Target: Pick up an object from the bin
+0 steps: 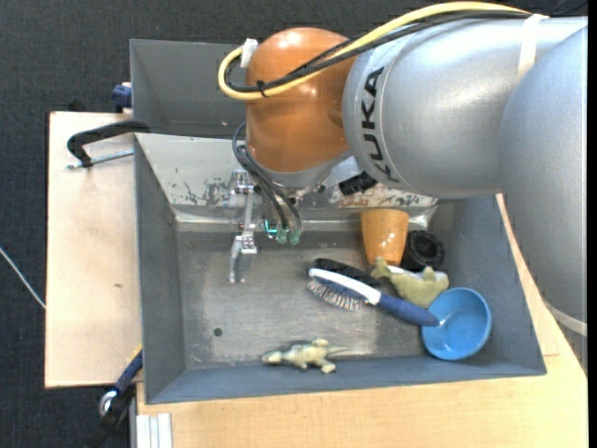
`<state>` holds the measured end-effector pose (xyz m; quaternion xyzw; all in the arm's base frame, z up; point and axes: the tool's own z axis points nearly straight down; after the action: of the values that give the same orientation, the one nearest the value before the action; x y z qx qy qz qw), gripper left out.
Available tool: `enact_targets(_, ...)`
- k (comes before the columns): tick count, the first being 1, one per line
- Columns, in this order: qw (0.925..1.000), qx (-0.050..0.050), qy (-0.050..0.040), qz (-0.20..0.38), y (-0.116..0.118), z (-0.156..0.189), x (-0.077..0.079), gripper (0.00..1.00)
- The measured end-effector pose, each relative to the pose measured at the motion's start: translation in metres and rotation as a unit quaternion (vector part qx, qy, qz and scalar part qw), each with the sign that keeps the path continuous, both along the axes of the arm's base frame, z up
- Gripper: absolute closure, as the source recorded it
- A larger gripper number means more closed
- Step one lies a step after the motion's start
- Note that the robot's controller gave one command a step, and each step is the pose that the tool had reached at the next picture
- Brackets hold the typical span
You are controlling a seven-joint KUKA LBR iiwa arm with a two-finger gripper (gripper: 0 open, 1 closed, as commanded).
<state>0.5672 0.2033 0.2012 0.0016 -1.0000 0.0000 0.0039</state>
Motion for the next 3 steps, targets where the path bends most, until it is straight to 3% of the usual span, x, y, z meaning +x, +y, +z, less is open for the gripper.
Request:
enact_targets(1, 0.9872, 0.002, -0.0068, 0.159, -0.079, -0.128, 0.027, 0.0)
enact_targets(2, 0.9903, 0.0, -0.0041, 0.139, -0.145, -0.119, 0.009, 0.0)
enact_targets(3, 0.9843, 0.002, -0.0068, 0.176, -0.209, -0.122, 0.012, 0.0)
